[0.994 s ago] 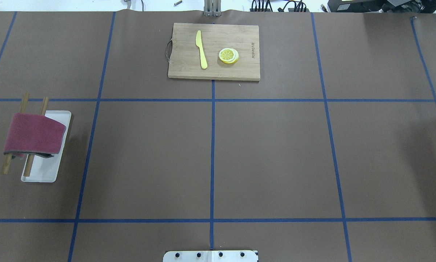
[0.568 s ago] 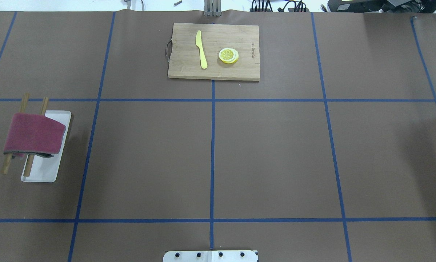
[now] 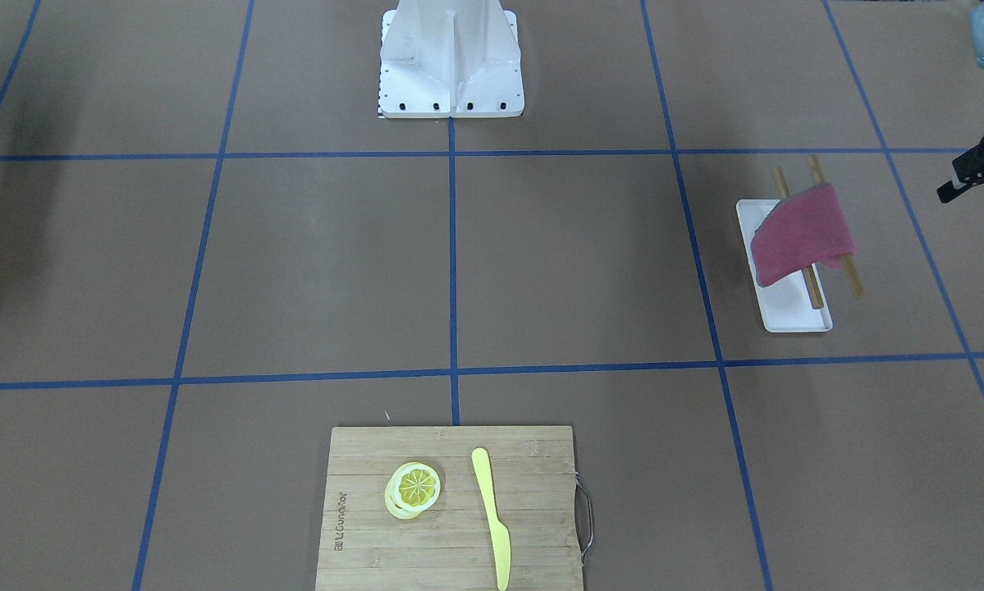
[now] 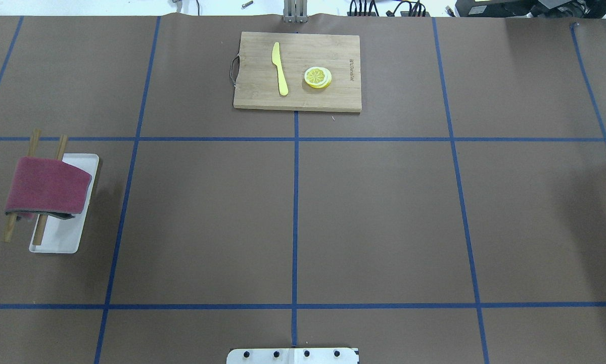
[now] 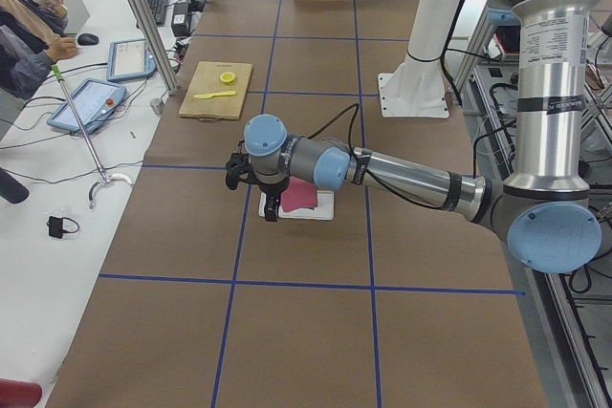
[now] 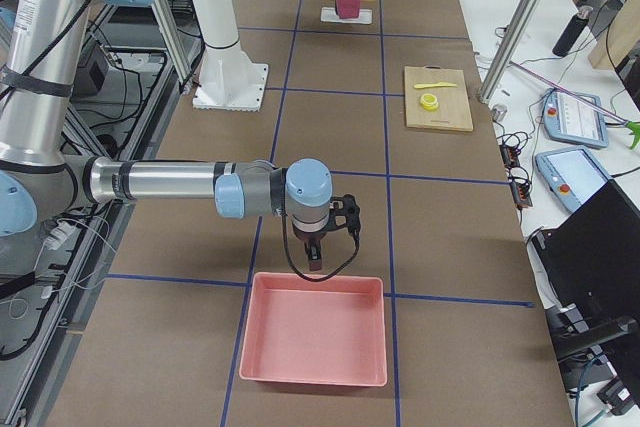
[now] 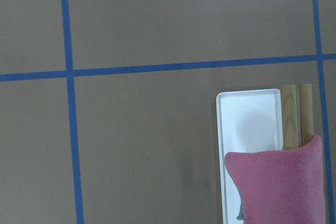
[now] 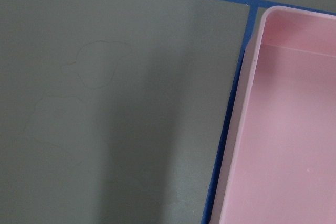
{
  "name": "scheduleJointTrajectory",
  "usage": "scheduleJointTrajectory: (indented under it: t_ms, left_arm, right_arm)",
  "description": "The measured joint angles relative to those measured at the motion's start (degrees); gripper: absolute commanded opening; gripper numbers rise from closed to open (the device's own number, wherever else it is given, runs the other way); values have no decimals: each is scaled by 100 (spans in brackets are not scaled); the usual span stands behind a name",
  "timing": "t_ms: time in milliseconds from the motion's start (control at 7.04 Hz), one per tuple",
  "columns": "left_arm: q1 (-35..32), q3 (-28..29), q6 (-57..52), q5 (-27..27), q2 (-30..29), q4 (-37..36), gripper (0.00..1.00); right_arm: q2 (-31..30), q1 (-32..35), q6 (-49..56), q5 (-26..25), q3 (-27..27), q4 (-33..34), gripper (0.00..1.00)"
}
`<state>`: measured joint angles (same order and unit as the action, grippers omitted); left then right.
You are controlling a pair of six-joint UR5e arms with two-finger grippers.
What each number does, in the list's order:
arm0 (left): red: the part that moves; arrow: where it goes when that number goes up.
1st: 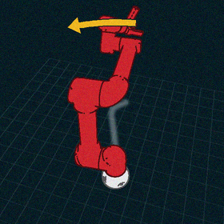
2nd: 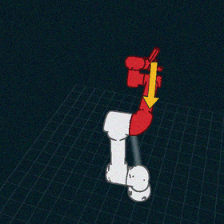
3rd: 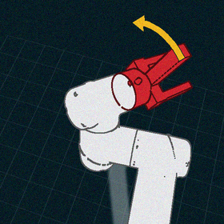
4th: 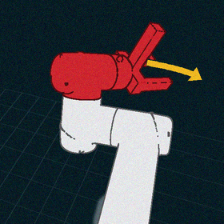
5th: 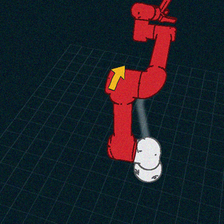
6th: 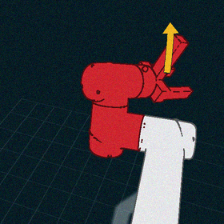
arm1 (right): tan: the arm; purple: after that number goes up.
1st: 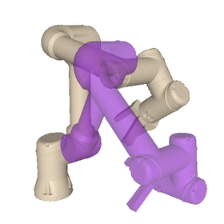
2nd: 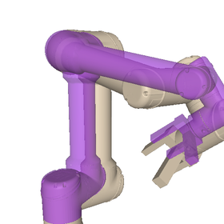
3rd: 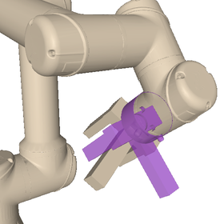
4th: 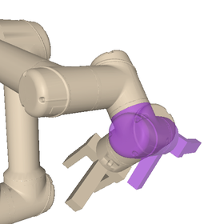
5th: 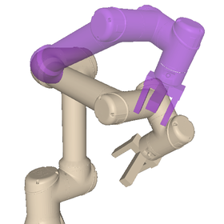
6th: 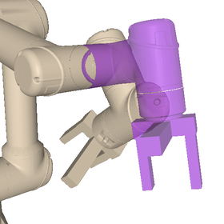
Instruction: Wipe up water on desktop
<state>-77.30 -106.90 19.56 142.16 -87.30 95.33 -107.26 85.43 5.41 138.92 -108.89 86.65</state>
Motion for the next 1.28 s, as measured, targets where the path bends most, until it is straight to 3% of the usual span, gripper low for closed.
scheduleJointTrajectory:
  t_ms: [426, 710, 1278]
  left_arm:
    - [643, -10, 908, -77, -50, 558, 98]
    - [856, 71, 1081, -154, -123, 598, 97]
    - [1199, 221, 1440, -288, -321, 609, 74]
  right_arm:
    - [0, -16, 24, -1, 4, -73, 100]
    - [-45, -20, 37, -19, 222, -625, 100]
    - [-76, -34, 21, -30, 417, -979, 100]
